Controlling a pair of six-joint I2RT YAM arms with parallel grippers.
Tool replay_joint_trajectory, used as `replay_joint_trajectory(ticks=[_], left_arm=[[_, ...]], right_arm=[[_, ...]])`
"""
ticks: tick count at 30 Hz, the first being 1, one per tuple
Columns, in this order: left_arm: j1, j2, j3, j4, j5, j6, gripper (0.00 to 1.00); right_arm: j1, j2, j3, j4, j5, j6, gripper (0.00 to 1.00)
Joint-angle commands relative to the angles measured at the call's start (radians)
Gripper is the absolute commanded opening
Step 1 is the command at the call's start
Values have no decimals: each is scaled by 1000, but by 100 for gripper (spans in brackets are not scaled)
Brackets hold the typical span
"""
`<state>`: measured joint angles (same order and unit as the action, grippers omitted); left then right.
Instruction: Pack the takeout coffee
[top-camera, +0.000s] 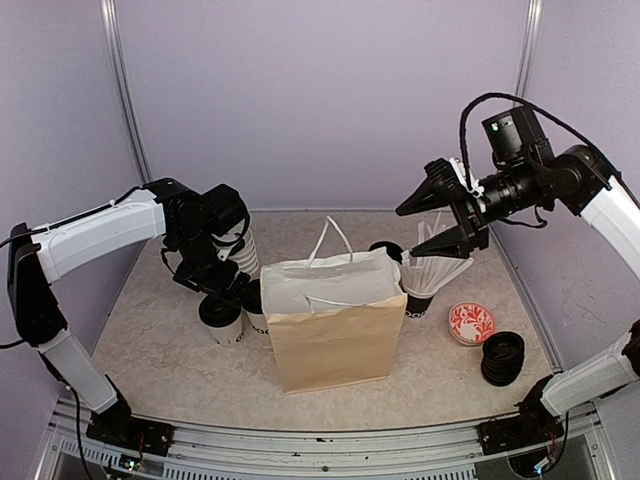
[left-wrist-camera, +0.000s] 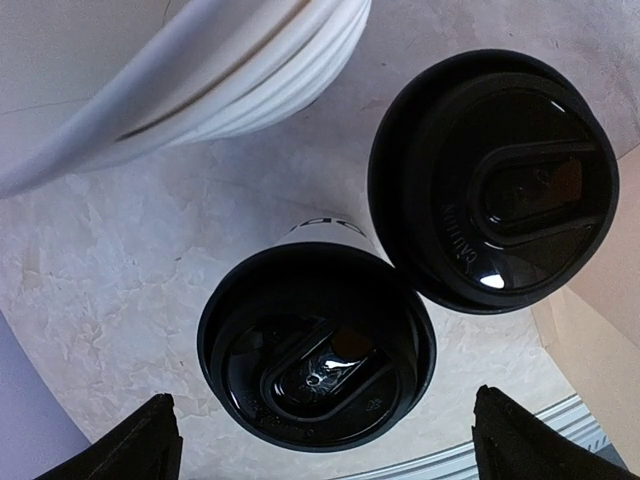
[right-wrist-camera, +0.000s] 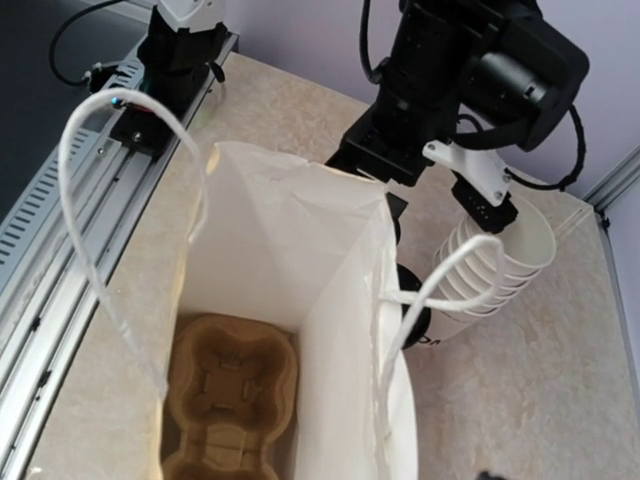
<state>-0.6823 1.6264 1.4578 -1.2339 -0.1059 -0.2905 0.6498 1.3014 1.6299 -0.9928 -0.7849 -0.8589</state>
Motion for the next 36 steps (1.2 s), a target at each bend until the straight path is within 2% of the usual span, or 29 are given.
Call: replay_joint_trajectory(ticks=[1,6,9,11,16,21,26,36], left_arm=[[14,7,-6,-18,-1,-7,99],[28,5,24,-7,-40,-7,99],[12,-19,78,9,-76,34,99],[7,-39,87,29,-44,91,99],[-21,-50,86,44,-7,250,83],[-48,-107,-23,86,36,398,86],[-42,-141,-116,90,-19,463,88],[-7,-132,-141,135,59,537,88]], right_arm=[[-9,-12,-20,17,-5,-5,66],[-8,-11,-12,13,-13,-8,66],[-10,-11,-2,3,-14,-14,66],[-9,-9,3,-3,-15,-18,66],[-9,-7,-2,-4,-16,-20,66],[-8,2,0,-6,-19,-21,66],[-9,10,2,-10,-20,-23,66],[-9,21,-18,-3,-26,-28,66]])
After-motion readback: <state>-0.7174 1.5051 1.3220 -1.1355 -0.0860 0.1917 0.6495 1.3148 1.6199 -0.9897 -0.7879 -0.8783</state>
